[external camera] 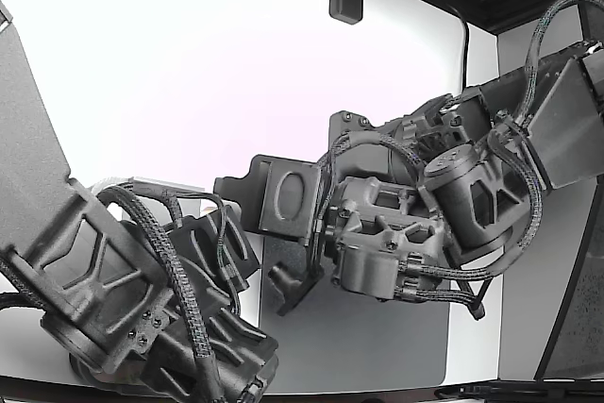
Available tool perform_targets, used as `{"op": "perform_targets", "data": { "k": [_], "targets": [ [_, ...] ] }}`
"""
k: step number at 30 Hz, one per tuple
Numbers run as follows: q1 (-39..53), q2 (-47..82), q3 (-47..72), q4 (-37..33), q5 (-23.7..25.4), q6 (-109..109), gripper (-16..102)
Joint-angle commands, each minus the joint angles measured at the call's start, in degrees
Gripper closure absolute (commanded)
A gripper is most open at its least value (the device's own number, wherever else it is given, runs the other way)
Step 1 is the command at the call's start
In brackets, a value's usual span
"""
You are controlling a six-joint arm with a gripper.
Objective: Peel off protective film from adhesive tape.
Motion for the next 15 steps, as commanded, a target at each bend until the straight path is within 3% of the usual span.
{"op": "perform_targets", "data": {
  "k": [1, 15],
  "targets": [
    [-1.1, 1.8, -1.0, -0.7, 0.1, -0.5, 98],
    [-1.1, 0.8, -2.0, -0.7, -0.3, -0.4, 98]
  ]
}}
